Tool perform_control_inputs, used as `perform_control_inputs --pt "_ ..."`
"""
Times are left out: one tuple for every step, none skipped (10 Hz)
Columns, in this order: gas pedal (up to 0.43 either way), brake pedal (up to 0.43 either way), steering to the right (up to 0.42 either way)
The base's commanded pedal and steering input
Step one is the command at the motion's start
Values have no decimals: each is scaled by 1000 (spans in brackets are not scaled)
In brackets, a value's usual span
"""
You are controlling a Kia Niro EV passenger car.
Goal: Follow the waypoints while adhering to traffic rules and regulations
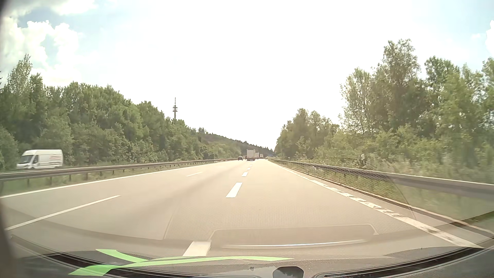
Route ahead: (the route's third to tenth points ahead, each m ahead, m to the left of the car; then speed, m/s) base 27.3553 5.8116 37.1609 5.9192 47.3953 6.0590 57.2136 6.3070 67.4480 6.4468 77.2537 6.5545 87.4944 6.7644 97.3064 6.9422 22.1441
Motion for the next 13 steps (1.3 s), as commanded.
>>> perform_control_inputs --pt "169 0 -7" --pt "157 0 -7" --pt "150 0 -7" --pt "118 0 -8" --pt "98 0 -8" --pt "98 0 -8" --pt "79 0 -8" --pt "67 0 -8" --pt "67 0 -8" --pt "59 0 -6" --pt "47 0 -5" --pt "47 0 -5" --pt "39 0 -5"
